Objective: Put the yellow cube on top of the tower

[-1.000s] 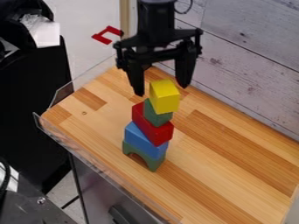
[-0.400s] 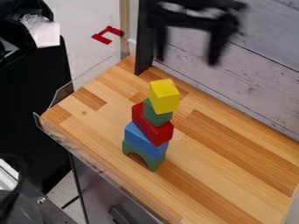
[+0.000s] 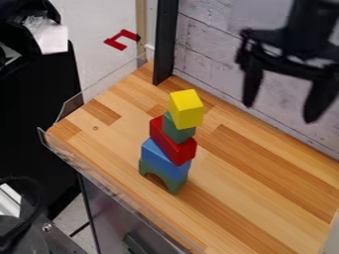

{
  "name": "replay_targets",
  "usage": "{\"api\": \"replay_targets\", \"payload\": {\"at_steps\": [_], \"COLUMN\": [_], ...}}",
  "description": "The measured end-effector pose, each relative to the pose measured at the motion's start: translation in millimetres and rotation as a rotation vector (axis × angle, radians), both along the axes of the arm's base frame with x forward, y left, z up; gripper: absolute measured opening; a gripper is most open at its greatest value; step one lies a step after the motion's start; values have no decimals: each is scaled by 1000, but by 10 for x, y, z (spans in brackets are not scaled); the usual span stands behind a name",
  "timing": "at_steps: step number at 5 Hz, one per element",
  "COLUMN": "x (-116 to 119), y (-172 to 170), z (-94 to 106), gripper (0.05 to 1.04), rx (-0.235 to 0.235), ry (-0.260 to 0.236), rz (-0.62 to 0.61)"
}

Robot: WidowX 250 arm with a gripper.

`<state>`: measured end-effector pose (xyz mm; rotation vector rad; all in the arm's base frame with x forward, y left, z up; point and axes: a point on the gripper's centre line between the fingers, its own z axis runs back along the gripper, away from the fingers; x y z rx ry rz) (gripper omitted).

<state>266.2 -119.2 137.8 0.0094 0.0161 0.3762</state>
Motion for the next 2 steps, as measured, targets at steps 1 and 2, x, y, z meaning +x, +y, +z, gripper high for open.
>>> {"api": "replay_targets", "payload": {"at_steps": [1,2], "x": [39,-13], "y": [-142,-110], "z": [-217,-363], "gripper": [999,999], "rx": [-33,-24], "ry": [33,63], "rz": [-36,-50]}}
